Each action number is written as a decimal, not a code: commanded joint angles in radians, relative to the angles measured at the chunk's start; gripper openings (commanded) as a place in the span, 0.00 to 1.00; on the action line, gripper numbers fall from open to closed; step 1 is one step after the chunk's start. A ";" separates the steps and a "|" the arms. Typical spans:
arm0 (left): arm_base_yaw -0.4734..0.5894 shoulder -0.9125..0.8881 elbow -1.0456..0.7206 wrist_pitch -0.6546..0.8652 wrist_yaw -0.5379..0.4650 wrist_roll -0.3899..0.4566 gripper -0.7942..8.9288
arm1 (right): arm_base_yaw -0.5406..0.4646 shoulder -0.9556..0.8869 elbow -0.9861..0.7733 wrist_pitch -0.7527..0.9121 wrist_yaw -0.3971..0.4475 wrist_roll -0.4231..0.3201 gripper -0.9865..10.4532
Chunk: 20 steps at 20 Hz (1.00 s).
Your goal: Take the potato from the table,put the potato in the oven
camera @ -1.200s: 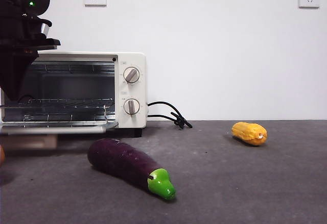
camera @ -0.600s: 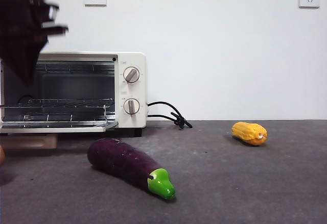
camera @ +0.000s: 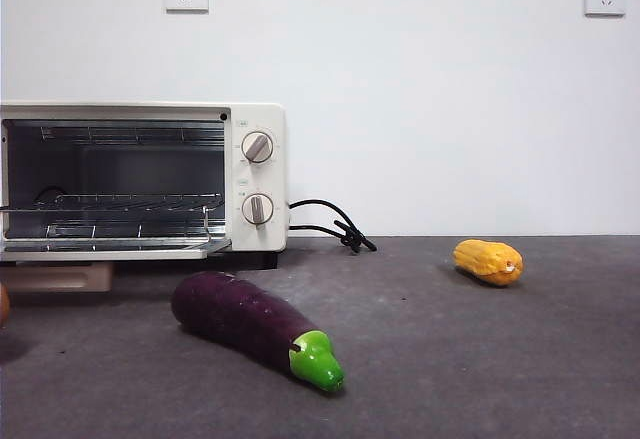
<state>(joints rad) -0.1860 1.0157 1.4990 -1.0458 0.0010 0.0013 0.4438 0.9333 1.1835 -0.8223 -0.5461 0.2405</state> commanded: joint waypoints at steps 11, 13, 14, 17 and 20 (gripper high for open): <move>-0.002 -0.327 -0.002 -0.271 -0.034 0.104 0.08 | 0.454 0.456 0.185 0.251 0.124 0.052 0.40; -0.002 -0.373 -0.002 -0.271 -0.048 0.102 0.08 | 0.492 0.547 0.283 0.233 0.190 0.010 0.62; -0.002 -0.399 -0.002 -0.271 -0.058 0.094 0.08 | 0.511 0.599 0.338 0.218 0.225 -0.018 0.67; -0.002 -0.468 -0.002 -0.271 -0.058 0.095 0.08 | 0.535 0.735 0.484 0.164 0.233 -0.131 0.67; -0.002 -0.518 -0.002 -0.271 -0.096 0.096 0.08 | 0.560 0.851 0.590 0.129 0.237 -0.193 0.67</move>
<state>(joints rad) -0.1864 0.5022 1.4994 -1.3228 -0.0948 0.0872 0.9989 1.7763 1.7748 -0.6956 -0.3099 0.0845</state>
